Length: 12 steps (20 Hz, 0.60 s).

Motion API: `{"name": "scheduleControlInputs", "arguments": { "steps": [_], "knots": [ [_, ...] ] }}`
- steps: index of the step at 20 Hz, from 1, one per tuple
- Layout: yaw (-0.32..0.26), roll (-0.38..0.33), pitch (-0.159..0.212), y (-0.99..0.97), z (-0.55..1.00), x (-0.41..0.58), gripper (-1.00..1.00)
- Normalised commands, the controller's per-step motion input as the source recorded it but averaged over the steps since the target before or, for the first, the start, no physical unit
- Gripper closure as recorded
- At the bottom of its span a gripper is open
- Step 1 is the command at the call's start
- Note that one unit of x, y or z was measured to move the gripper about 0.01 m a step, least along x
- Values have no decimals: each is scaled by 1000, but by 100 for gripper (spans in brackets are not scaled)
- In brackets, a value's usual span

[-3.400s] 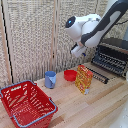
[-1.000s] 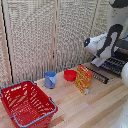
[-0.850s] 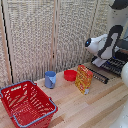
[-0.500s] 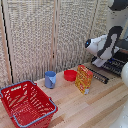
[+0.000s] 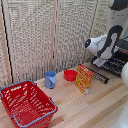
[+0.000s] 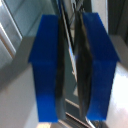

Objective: Kindly position your hand close to the oven tray's handle. Softly yet firmly grasp the handle using your hand. Slowly and with caution, draw the tray out until it is fully stretched out.

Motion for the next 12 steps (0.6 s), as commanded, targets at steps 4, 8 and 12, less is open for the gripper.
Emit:
{"name": "scheduleControlInputs", "arguments": {
  "steps": [4,8,12],
  "knots": [
    [-185,0,0,726,-152,0,100],
    [-175,-6,0,740,-93,13,100],
    [-171,-49,0,714,-164,20,100]
  ]
}}
